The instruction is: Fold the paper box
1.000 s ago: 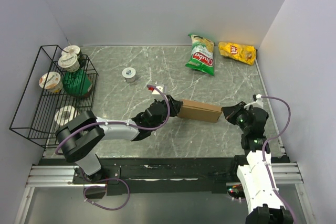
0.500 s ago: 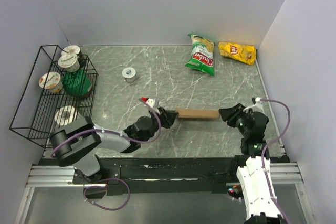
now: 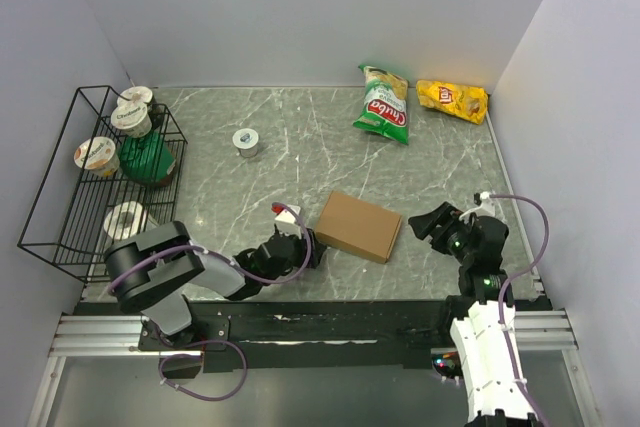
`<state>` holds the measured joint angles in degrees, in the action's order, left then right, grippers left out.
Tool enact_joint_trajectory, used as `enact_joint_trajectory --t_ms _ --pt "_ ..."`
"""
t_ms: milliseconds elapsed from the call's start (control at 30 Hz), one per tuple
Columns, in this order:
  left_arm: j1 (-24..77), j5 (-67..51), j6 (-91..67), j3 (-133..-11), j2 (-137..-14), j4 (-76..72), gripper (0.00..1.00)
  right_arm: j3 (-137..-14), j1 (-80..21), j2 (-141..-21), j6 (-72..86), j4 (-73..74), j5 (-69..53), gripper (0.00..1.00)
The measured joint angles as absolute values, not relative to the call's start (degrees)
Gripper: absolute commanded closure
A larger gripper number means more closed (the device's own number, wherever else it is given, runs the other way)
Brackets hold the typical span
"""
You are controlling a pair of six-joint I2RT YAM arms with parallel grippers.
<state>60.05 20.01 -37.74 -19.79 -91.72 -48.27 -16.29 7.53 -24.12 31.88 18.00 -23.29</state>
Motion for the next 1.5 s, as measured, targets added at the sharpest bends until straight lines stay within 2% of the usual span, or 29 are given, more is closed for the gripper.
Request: enact_joint_trajectory --t_ms 200,333,533,800,1067,1167,1300,1500 --pt "59.99 20.60 -38.94 -24.51 -92.47 -40.80 0.49 -13.74 4.73 -28.21 34.15 16.12 -23.09 0.23" --pt "58.39 19.92 -39.88 -27.62 -94.91 -39.57 0.50 -11.97 -3.01 -31.07 36.97 13.43 -20.10 0.23" --pt "50.43 16.38 -39.20 -30.57 -97.67 -40.10 0.51 -9.96 -14.22 -39.35 41.36 6.44 -14.76 0.24" --pt "41.58 11.09 -34.20 -40.82 -106.61 -41.25 0.50 -10.66 -21.82 -55.27 44.03 -8.60 -11.40 0.25" --pt "36.34 5.80 -29.50 -54.06 -116.25 -40.69 0.48 -20.58 -27.00 -75.59 43.31 -20.16 -11.40 0.25" --pt "34.65 4.21 -28.27 -57.67 -117.84 -38.44 0.40 -22.61 -28.21 -77.73 42.92 -21.06 -11.44 0.25" --pt "30.87 2.76 -27.75 -57.43 -116.40 -36.75 0.21 -24.40 -29.04 -76.38 40.80 -20.40 -11.44 0.20" --pt "22.79 2.35 -28.60 -48.34 -102.39 -32.16 0.09 -27.97 -27.73 -67.37 33.80 -14.28 -12.23 0.15"
